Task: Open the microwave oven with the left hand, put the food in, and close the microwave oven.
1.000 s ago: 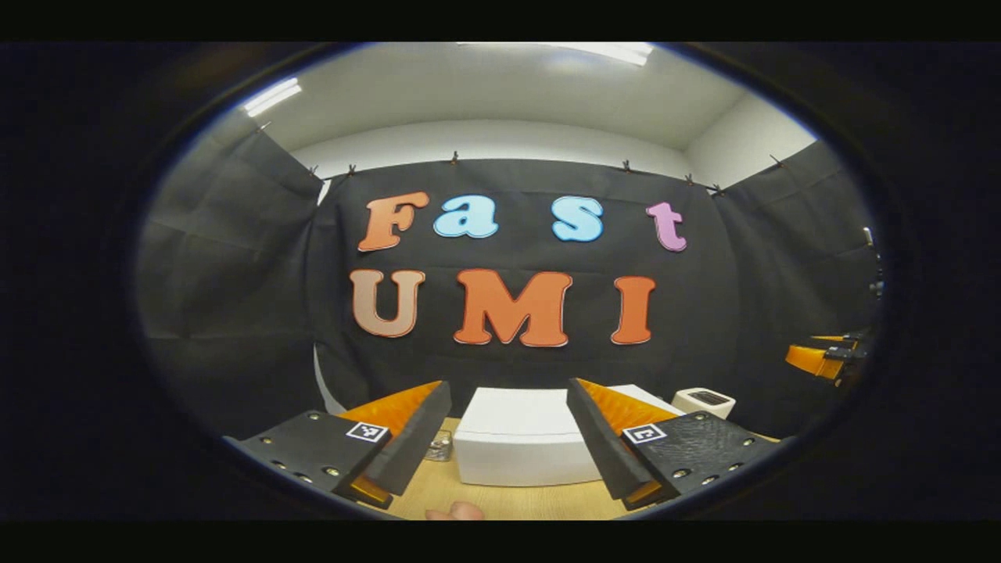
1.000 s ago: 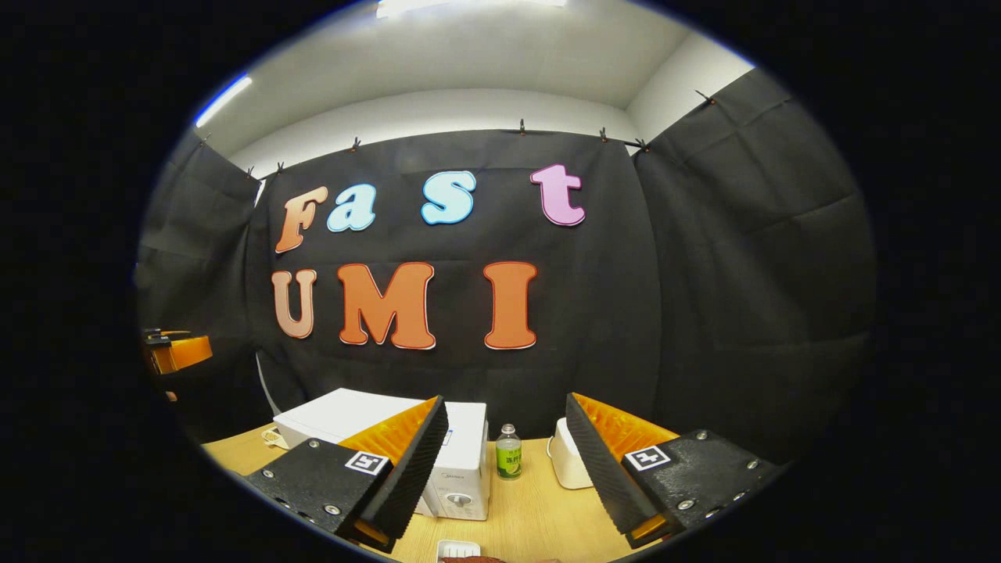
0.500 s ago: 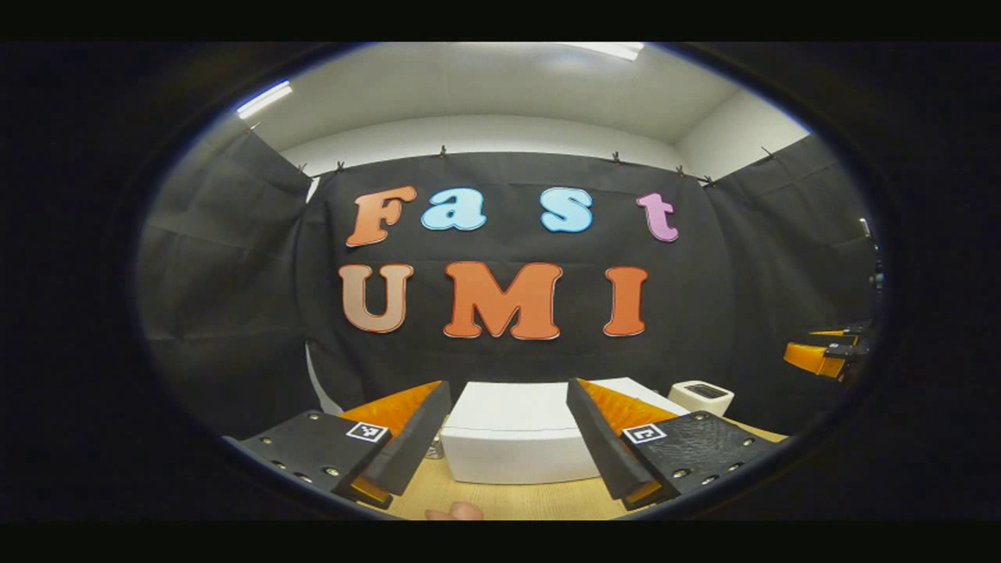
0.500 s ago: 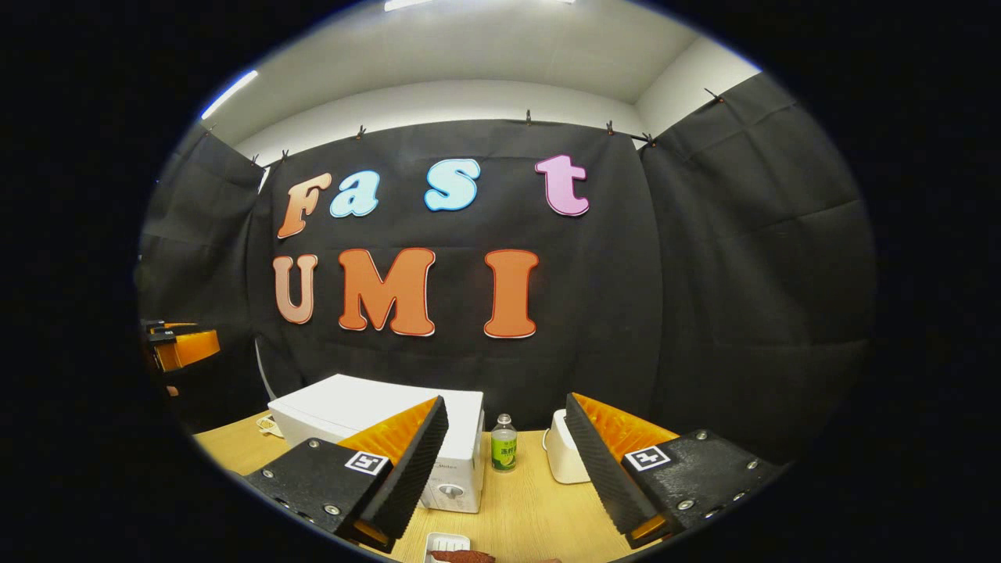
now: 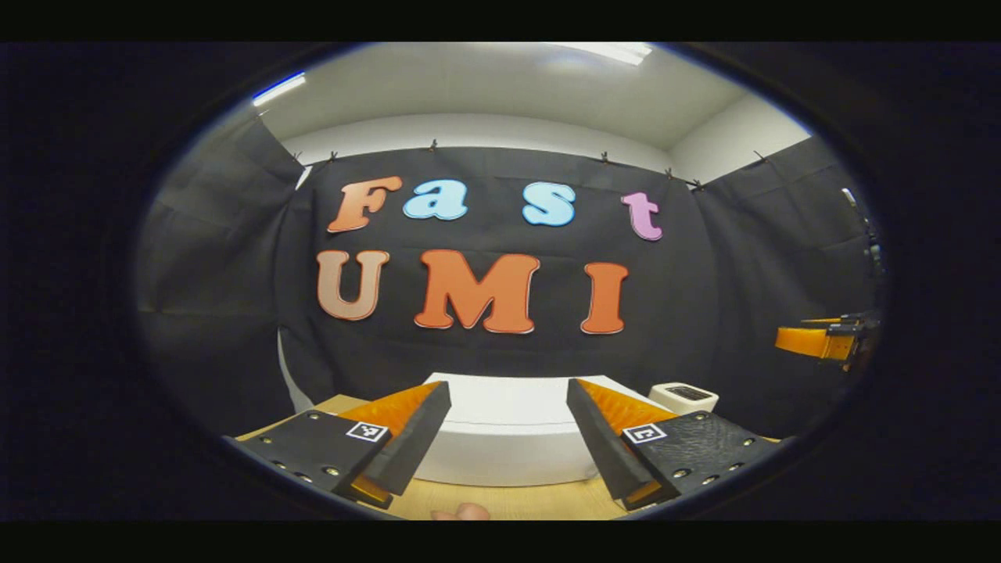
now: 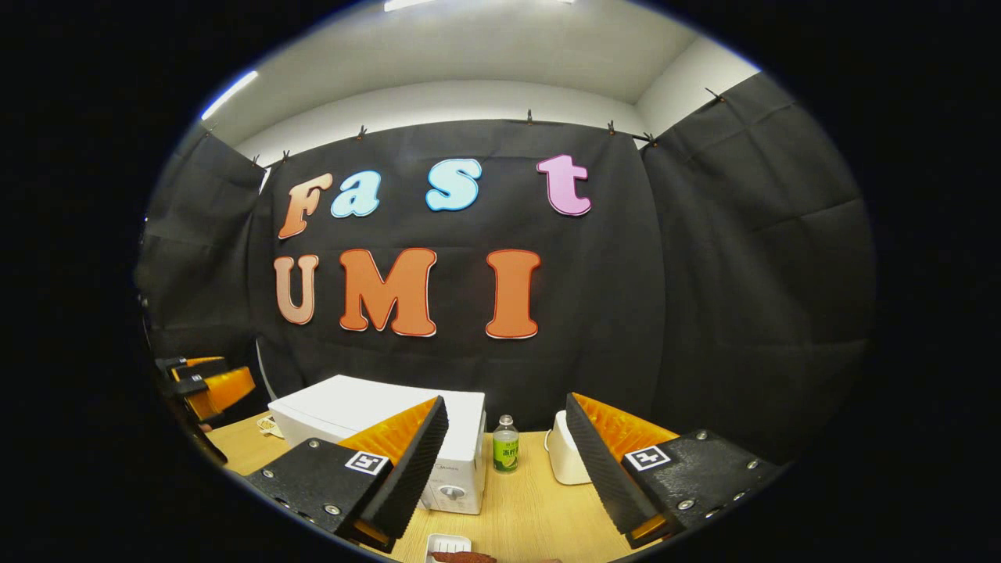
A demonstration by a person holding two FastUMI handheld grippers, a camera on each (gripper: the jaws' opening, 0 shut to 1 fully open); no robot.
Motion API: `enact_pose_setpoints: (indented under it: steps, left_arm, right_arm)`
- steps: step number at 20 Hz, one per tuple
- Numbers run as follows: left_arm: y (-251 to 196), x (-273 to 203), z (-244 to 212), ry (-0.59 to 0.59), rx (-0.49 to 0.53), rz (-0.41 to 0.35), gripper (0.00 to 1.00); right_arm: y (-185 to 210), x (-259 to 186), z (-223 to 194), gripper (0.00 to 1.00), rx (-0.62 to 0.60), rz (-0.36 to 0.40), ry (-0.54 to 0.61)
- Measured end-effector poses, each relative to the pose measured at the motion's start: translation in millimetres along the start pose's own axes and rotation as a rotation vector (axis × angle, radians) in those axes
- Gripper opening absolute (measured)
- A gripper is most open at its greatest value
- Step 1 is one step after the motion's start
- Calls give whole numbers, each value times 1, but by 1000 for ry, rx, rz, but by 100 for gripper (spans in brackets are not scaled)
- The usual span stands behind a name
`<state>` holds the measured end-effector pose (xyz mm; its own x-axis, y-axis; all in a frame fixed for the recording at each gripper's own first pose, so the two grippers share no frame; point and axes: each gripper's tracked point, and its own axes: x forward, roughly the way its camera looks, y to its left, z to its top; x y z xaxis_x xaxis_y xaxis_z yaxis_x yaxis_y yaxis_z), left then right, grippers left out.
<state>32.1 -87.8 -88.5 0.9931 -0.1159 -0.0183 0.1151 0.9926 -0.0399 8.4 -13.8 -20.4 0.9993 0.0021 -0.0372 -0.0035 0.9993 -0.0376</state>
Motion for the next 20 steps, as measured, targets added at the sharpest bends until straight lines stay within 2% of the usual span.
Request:
enact_pose_setpoints:
  steps: [2, 8, 12, 13, 14, 15, 16, 20]
  left_arm:
    - [-23, 4, -26, 19, 16, -19, 93]
    - [-98, 22, -115, 89, 107, -87, 92]
    - [-126, 38, -171, 131, 113, -110, 92]
    - [-130, 42, -182, 137, 113, -106, 96]
    - [-133, 47, -193, 144, 108, -103, 93]
    - [-136, 53, -204, 159, 101, -105, 96]
    - [-139, 58, -215, 178, 88, -110, 93]
    - [-151, 71, -235, 191, 15, -118, 93]
  right_arm:
    - [-1, 2, -1, 94, 4, -4, -6]
    - [-6, 5, -15, 94, 11, -7, 8]
    - [-13, 7, -27, 94, 9, -19, 20]
    - [-16, 7, -30, 94, 9, -22, 23]
    - [-18, 7, -33, 94, 7, -26, 27]
    - [-20, 7, -37, 94, 3, -28, 32]
    - [-22, 7, -40, 94, 1, -29, 35]
    - [-27, 10, -54, 94, 0, -21, 51]
